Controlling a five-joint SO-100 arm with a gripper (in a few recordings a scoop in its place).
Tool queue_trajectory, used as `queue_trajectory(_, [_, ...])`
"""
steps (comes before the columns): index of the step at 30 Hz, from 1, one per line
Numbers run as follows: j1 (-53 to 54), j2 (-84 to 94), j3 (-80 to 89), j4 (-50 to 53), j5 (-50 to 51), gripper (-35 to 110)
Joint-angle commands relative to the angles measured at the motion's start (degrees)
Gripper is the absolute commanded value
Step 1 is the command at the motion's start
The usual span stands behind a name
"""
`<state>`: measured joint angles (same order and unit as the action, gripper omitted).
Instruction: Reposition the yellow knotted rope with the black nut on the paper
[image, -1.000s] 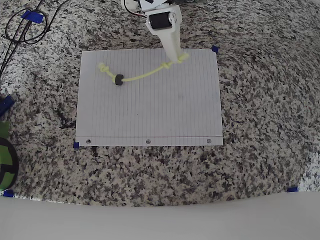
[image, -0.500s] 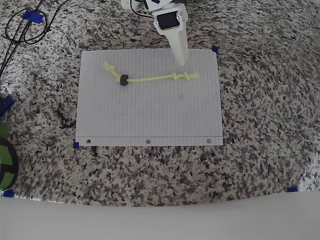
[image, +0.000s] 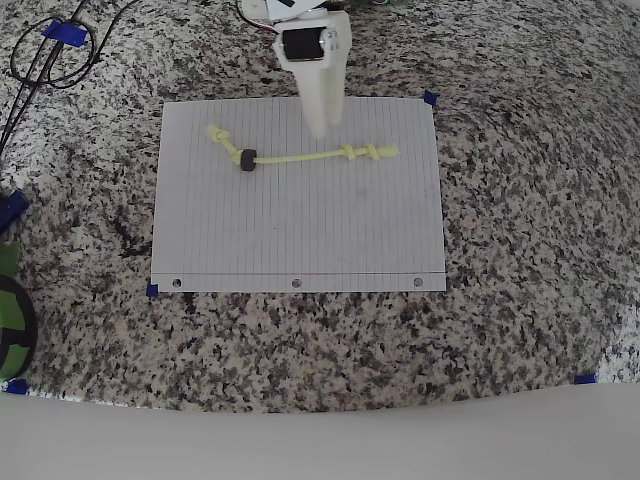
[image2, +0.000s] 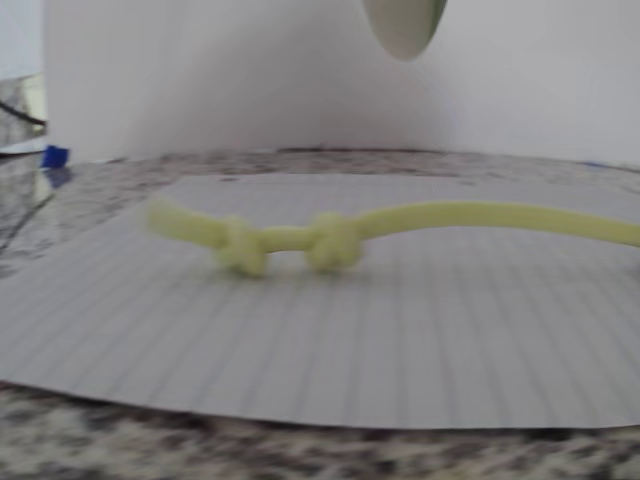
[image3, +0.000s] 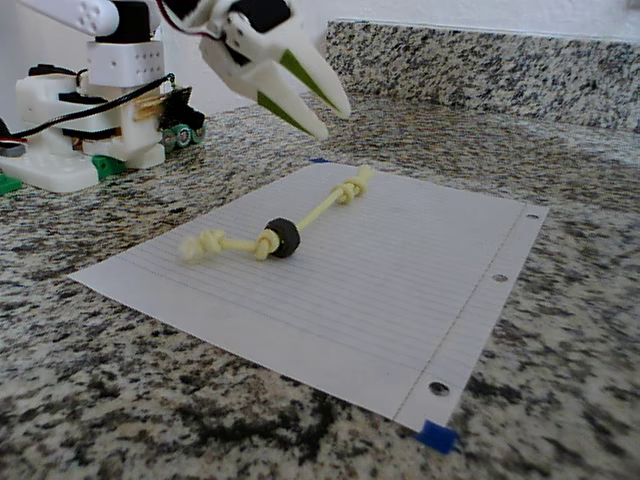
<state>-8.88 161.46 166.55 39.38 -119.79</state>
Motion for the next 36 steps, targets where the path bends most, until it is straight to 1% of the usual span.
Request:
queue_trajectory(1, [5.45, -5.89, -6.68, 3.96, 1.85, 43])
queue_trajectory(11, [19.42, -24.43, -19.16, 9.40, 4.31, 42])
queue_trajectory(15, [22.85, -33.40, -26.37, 15.12, 4.75, 42])
queue_trajectory(20, [26.37, -41.75, -32.17, 19.16, 5.89, 38])
queue_trajectory(28, [30.41, -54.23, -43.33, 26.81, 8.88, 37])
queue_trajectory(32, [31.46, -58.36, -45.97, 26.54, 10.46, 37])
queue_trajectory(36, [31.46, -61.17, -46.93, 24.17, 11.43, 37])
